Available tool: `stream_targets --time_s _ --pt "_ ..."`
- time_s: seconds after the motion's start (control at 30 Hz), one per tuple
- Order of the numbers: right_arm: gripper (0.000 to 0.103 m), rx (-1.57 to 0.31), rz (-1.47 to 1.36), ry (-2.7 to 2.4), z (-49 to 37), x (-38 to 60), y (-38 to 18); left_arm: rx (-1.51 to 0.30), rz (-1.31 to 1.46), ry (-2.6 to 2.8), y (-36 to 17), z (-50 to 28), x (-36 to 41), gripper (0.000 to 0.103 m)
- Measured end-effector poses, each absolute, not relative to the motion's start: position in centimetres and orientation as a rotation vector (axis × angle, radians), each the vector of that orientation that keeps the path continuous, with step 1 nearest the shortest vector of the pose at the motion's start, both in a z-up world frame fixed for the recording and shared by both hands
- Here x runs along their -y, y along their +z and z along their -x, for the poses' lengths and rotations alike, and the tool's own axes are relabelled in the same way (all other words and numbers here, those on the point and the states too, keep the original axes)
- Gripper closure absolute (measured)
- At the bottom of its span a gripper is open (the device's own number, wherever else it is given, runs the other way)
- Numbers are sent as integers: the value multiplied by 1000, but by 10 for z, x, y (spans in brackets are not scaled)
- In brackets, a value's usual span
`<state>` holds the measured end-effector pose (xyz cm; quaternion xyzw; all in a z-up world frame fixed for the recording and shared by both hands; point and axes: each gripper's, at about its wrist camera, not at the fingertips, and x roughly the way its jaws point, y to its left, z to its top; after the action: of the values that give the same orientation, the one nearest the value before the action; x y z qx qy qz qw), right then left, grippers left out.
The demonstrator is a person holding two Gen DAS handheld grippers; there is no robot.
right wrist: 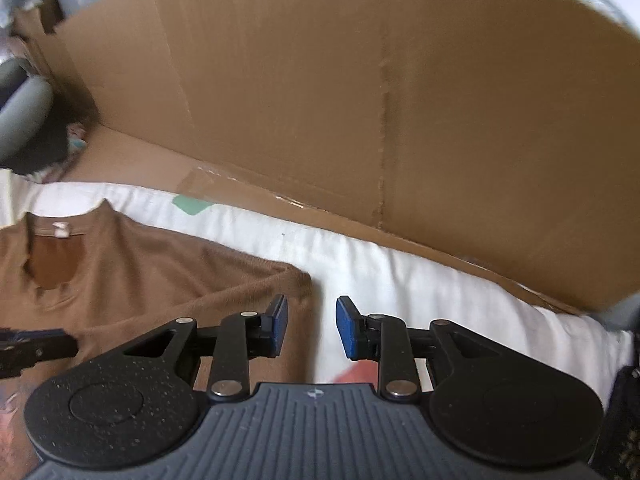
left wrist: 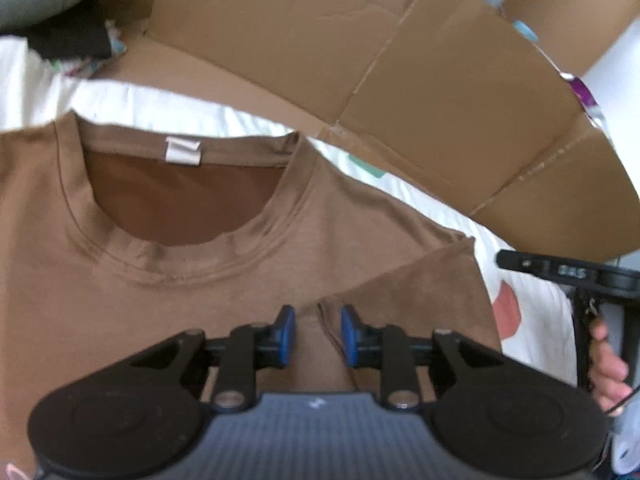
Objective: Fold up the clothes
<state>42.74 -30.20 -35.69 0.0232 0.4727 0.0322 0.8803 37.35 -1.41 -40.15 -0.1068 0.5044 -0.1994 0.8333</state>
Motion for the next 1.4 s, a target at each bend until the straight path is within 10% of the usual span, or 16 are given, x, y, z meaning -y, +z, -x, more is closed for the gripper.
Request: stream_targets --time_s 1.03,1.17,1.4 --pt "77 -1095 -73 108 -279 299 -396 -1153 -39 -624 -415 -286 91 64" --pt "61 -1096 -116 96 -275 299 -385 -1143 -51 -610 -397 -281 90 38" --pt "48 -1117 -116 82 -258 294 -343 -1127 -67 -596 -342 -264 86 22"
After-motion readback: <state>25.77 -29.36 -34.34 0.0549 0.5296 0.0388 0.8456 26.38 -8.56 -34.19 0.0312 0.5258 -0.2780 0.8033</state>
